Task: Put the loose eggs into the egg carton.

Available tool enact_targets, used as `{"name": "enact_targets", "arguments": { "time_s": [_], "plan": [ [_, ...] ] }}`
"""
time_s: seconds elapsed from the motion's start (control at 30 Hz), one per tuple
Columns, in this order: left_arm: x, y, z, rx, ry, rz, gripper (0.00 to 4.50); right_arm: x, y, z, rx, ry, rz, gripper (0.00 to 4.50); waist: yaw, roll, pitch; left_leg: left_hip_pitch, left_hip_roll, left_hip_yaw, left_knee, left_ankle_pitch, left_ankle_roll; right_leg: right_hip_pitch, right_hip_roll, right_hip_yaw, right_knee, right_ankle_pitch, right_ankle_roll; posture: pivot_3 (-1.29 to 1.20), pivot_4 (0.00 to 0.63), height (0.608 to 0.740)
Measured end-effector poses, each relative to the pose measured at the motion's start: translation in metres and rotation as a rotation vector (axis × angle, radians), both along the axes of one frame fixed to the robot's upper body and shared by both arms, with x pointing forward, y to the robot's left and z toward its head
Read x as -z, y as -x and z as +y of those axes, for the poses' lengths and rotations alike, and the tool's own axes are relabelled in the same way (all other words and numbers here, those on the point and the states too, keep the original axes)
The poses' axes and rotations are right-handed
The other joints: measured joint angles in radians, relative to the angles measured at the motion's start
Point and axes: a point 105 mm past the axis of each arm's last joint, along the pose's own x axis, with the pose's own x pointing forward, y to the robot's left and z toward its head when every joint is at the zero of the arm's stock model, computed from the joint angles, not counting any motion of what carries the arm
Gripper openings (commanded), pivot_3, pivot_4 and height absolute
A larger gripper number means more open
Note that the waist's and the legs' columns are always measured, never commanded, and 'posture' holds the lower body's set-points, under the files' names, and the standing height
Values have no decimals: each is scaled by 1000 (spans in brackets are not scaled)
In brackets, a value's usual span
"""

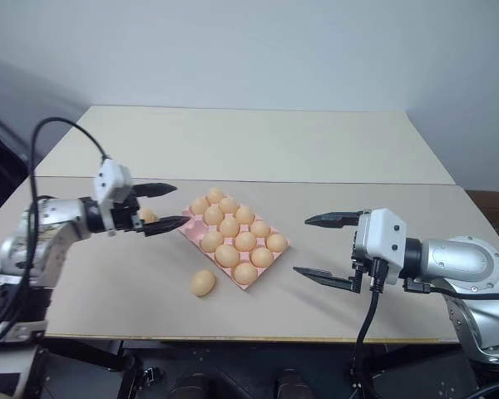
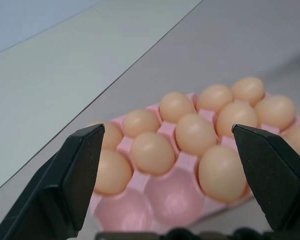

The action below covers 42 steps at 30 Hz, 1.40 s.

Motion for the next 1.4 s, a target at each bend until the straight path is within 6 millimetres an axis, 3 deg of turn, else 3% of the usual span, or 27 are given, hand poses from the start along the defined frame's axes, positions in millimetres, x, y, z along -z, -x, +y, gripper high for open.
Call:
{"name": "enact_targets", "arguments": {
  "time_s": [0.23,0.37,0.87,1.07,1.2,1.4],
  "plan": [
    [4,51,56,-80,-30,61,4445,5,-6,-5,-4,-6,44,4500,-1,0,0,0,1,1,-1,0,0,-1,0,0,0,0,0,0,150,740],
    [-1,77,71,-108,-15,93,4445,4,-8,-4,-17,-5,47,4500,5,0,0,1,1,1,-1,0,0,0,0,0,0,0,0,0,150,740],
    [-3,99,71,-181,61,102,4445,4,-5,-4,-54,-20,75,4500,0,0,0,1,1,1,-2,0,0,-1,0,0,0,0,0,0,150,740],
    [0,94,79,-253,49,98,4445,2,-6,-3,-62,-21,66,4500,2,0,0,2,1,1,-2,0,0,0,0,0,0,0,0,0,150,740],
    [10,77,96,-383,11,114,4445,1,-5,-3,-65,-19,65,4500,3,0,0,1,1,1,-2,0,0,0,0,0,0,0,0,0,150,740],
    [18,18,111,-556,31,97,4445,2,-4,-2,-68,-14,64,4500,14,0,0,2,0,1,-2,0,0,1,0,-1,0,0,0,0,150,740]
  ]
}}
